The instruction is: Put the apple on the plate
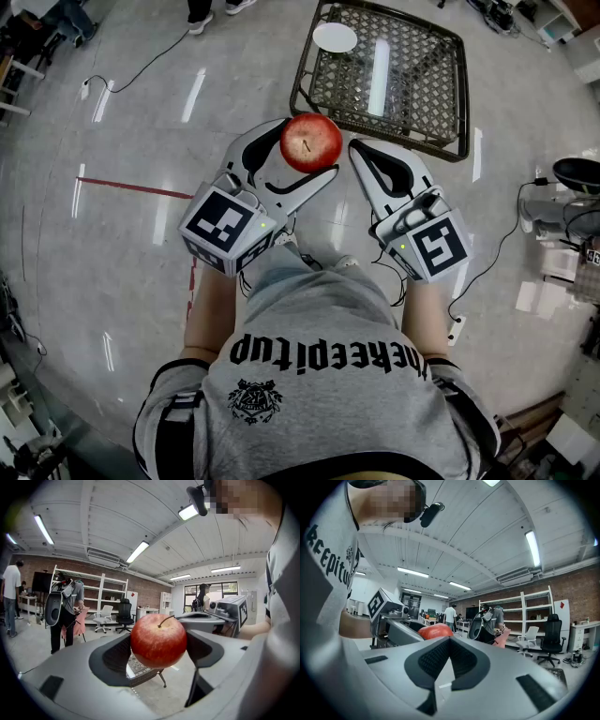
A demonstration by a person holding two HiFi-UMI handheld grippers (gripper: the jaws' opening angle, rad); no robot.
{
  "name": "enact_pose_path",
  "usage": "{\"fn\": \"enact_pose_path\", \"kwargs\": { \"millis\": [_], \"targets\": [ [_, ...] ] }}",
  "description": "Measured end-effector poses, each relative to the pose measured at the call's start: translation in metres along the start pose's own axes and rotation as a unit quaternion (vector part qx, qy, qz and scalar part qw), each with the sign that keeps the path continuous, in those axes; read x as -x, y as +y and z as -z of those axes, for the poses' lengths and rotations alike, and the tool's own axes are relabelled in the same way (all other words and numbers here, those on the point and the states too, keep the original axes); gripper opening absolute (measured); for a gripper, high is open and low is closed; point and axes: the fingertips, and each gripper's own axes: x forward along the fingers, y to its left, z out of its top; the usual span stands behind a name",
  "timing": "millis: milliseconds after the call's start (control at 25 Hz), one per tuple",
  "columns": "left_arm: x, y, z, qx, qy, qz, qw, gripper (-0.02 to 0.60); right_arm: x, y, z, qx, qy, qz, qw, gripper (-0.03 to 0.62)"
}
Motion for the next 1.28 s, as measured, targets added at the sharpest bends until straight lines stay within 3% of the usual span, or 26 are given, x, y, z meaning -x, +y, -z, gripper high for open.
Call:
{"fn": "enact_pose_path", "kwargs": {
  "millis": [400, 960, 1280],
  "targets": [
    [-0.001, 0.004, 0.005, -0.001, -0.003, 0.011, 0.9999, 0.407, -0.003, 0.002, 0.005, 0.001, 0.000, 0.010, 1.000, -0.006],
    [0.027, 0.046, 0.002, -0.015, -0.009, 0.052, 0.9985, 0.407, -0.048, 0.023, -0.004, -0.013, 0.000, 0.057, 0.998, -0.005],
    [0.006, 0.036, 0.005, -0.016, -0.020, 0.069, 0.9973, 0.407, -0.032, 0.009, 0.005, -0.008, 0.004, 0.075, 0.997, -0.005]
  ]
}}
